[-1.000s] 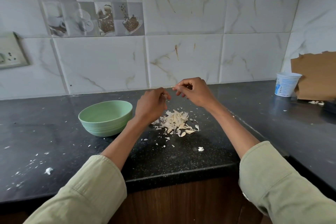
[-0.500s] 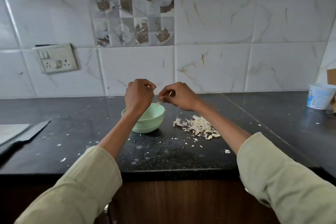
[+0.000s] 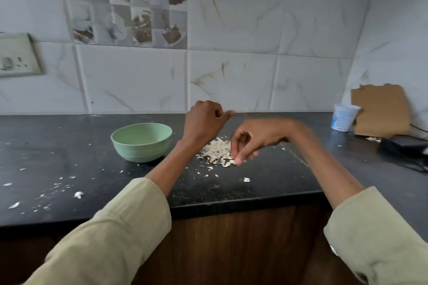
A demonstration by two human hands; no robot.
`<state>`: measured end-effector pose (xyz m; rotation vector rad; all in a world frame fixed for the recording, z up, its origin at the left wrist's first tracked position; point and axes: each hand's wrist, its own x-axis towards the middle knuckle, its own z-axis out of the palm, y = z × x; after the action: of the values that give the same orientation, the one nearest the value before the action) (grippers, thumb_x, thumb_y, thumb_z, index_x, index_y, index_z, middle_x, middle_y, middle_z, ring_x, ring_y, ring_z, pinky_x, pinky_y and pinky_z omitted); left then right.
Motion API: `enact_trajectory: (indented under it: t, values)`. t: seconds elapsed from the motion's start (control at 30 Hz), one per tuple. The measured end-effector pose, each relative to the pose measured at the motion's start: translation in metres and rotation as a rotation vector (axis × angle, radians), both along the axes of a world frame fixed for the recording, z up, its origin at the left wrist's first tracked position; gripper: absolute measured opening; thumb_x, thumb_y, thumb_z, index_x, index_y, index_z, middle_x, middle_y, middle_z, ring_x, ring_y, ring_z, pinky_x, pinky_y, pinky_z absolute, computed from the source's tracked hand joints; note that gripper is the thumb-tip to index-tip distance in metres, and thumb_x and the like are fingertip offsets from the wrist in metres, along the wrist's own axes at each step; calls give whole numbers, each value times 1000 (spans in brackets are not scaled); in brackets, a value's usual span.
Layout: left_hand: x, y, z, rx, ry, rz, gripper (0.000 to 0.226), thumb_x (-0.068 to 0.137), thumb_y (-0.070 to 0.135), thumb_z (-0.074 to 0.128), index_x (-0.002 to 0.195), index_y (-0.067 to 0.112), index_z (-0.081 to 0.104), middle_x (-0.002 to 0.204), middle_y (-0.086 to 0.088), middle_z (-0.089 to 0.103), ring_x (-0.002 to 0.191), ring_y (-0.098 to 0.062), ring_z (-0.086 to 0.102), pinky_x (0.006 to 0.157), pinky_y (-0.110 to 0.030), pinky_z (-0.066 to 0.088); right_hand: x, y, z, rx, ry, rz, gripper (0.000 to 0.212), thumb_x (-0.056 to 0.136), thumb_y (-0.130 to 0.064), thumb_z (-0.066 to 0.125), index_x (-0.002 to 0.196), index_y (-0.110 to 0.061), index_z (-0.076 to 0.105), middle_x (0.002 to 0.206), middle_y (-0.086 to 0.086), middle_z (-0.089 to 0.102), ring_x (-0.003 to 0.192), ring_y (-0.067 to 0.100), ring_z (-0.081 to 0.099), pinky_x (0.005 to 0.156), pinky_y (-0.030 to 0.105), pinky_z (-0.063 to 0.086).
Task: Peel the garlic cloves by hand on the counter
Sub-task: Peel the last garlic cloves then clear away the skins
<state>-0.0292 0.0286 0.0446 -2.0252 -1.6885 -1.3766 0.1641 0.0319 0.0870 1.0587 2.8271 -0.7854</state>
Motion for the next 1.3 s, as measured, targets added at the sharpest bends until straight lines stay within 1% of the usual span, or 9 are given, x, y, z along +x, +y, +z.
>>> enact_trajectory:
  t: [0.1,0.23,0.37,0.57,0.77,0.9,1.0,1.17,1.3]
  values:
    - [14,17,-12,-50,27,-67,53,104,54,55,64,23,69,58,8,67,55,-9,61,59,-30,51,24,-4,-15,-51,-29,-26,25,86,-28,89,105,-16,79,89,7,77,76,10,70,75,27,57]
    - [-5,32,-32,-92,-25,-85,32,104,39,59,80,22,71,68,6,68,65,-17,64,64,-36,55,39,9,-35,30,139,-99,20,91,-23,85,108,-18,77,97,12,76,78,15,72,73,26,59]
    - [-18,37,-44,-121,-80,-86,14,101,25,66,93,19,76,77,9,70,74,-15,66,68,-32,51,27,20,-50,174,239,-156,23,88,-27,87,108,-21,78,94,0,77,66,5,67,65,20,54]
    - [-19,44,-50,-149,-60,-113,11,98,26,66,93,23,76,87,10,75,81,-14,69,78,-40,60,6,31,-64,143,177,-125,19,87,-26,88,102,-19,80,79,-19,75,66,2,67,64,18,54]
    - [-23,53,-52,-129,-84,-107,10,97,23,68,93,22,77,87,8,75,79,-15,68,77,-37,59,16,51,-48,127,211,-73,16,97,-30,75,109,-21,77,106,-2,77,83,9,69,73,26,60]
    - [-24,58,-55,-122,-101,-106,11,98,21,69,91,22,76,80,14,70,73,-8,62,73,-35,57,16,90,-34,159,389,-215,17,99,-23,74,111,-11,75,100,4,79,83,10,70,76,26,61]
    - [-28,61,-58,-120,-126,-114,12,98,19,68,90,21,76,82,13,72,78,-9,66,77,-39,60,5,119,-53,227,363,-330,11,95,-21,79,99,-11,78,89,2,81,83,19,74,80,33,62]
    - [-29,65,-60,-125,-146,-121,11,99,20,68,92,22,76,86,14,74,82,-8,69,81,-41,62,1,136,-74,292,295,-375,10,94,-24,78,86,-19,74,80,-5,78,65,8,66,61,15,47]
    - [-28,63,-59,-130,-139,-125,11,99,18,68,93,21,77,88,14,73,84,-7,68,82,-40,62,2,132,-77,279,199,-353,9,96,-25,76,91,-18,74,78,-7,76,59,-4,66,62,8,41]
